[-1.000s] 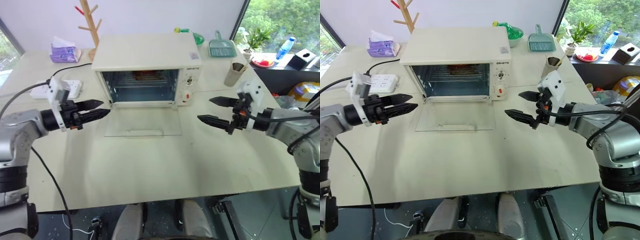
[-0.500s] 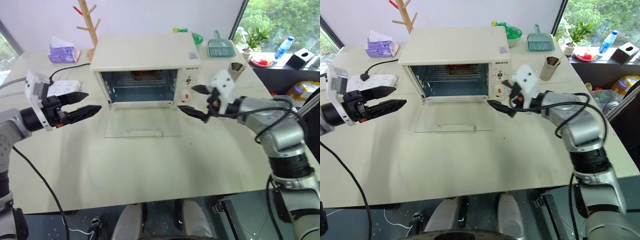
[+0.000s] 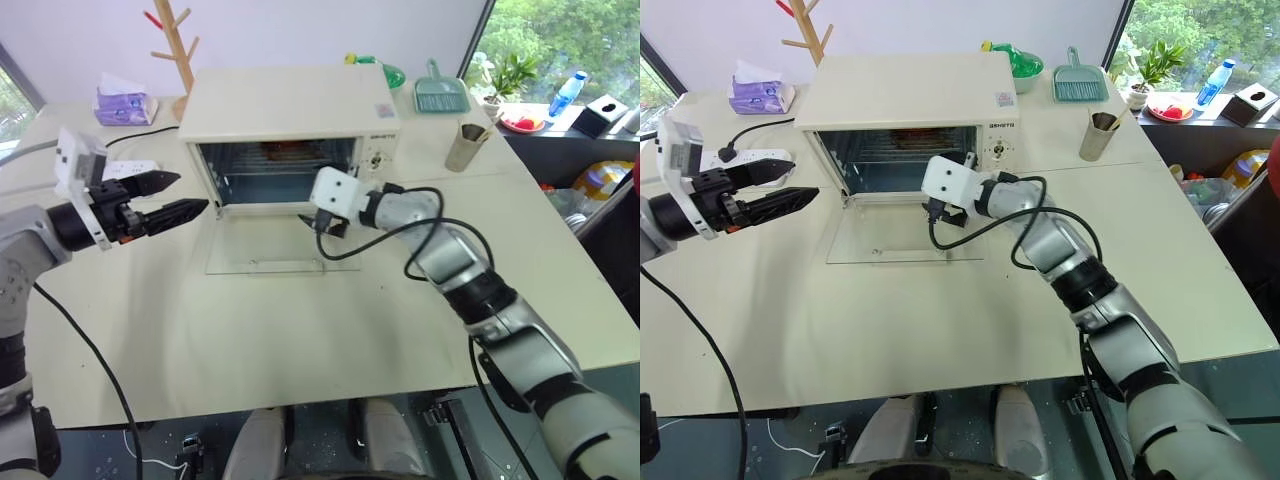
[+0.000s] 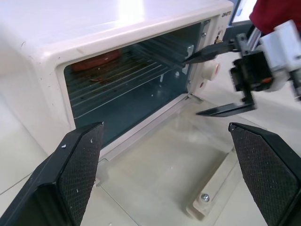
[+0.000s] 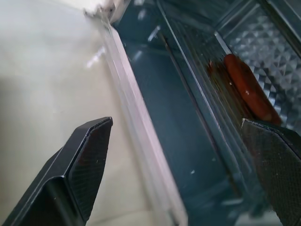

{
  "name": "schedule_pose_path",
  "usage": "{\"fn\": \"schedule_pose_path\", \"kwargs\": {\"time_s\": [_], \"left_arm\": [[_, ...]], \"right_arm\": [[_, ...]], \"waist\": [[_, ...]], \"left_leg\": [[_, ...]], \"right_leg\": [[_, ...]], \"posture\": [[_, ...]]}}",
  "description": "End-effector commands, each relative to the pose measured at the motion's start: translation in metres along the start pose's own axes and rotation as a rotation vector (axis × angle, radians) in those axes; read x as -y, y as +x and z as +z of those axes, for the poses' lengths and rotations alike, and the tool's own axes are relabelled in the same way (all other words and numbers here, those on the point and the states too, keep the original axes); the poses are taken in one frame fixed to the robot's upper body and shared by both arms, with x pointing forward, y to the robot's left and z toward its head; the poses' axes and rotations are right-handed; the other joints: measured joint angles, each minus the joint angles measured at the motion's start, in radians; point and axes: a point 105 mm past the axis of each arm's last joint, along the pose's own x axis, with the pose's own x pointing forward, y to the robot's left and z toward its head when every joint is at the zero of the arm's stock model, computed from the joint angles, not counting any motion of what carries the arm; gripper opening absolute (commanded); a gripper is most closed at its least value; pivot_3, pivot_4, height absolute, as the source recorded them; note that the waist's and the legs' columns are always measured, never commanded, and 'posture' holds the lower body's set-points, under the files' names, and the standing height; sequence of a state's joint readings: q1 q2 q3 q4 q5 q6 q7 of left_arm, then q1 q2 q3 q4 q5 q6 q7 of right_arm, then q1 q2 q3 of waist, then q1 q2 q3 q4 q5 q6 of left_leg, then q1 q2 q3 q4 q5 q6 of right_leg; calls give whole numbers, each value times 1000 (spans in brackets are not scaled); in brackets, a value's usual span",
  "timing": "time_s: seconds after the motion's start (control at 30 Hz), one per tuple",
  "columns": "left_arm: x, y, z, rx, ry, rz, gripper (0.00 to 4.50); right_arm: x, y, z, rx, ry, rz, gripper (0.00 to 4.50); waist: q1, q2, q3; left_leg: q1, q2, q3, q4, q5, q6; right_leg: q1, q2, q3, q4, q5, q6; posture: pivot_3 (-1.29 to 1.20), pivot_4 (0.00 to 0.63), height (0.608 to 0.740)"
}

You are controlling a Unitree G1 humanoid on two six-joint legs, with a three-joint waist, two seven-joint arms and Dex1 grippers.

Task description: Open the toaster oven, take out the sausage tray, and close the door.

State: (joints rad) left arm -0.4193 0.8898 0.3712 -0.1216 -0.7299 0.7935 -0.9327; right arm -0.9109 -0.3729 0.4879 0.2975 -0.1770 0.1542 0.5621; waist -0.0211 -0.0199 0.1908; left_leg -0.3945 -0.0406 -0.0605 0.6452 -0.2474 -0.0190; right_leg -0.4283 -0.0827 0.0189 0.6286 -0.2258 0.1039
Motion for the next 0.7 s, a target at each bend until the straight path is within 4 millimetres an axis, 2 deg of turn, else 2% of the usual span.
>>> {"fn": "schedule_pose_path", "kwargs": {"time_s": [0.03, 0.17, 0.33, 0.5, 0.7], "left_arm": [[2, 0, 12, 37, 45, -9, 4439], [3, 2, 10, 30, 40, -28, 4439], [2, 9, 8, 11, 35, -80, 4439], [-4, 24, 3, -28, 31, -151, 4439], [-24, 47, 9, -54, 40, -189, 4439]], "right_arm": [[17, 21, 15, 28, -184, -69, 4500], [21, 38, 11, 4, -290, -96, 4500], [20, 52, 7, -19, -339, -104, 4500], [23, 56, 3, -45, -377, -114, 4500], [29, 58, 4, -60, -405, -147, 4500]], "waist": [[-2, 0, 0], [-11, 0, 0], [-23, 0, 0], [-26, 0, 0], [-26, 0, 0]], "left_leg": [[0, 0, 0, 0, 0, 0], [0, 0, 0, -1, 0, -2], [0, 0, -1, -2, 0, -3], [0, 0, -1, -3, 1, -4], [0, -2, -1, -4, 1, -5]], "right_leg": [[0, 0, 0, 0, 0, 0], [-1, 1, 0, 0, 1, -1], [-1, 1, 0, 0, 1, -1], [-2, 1, 0, 1, 1, -1], [-2, 3, 0, 2, 1, -1]], "posture": [[0, 150, 740], [0, 150, 740], [0, 150, 740], [0, 150, 740], [0, 150, 740]]}}
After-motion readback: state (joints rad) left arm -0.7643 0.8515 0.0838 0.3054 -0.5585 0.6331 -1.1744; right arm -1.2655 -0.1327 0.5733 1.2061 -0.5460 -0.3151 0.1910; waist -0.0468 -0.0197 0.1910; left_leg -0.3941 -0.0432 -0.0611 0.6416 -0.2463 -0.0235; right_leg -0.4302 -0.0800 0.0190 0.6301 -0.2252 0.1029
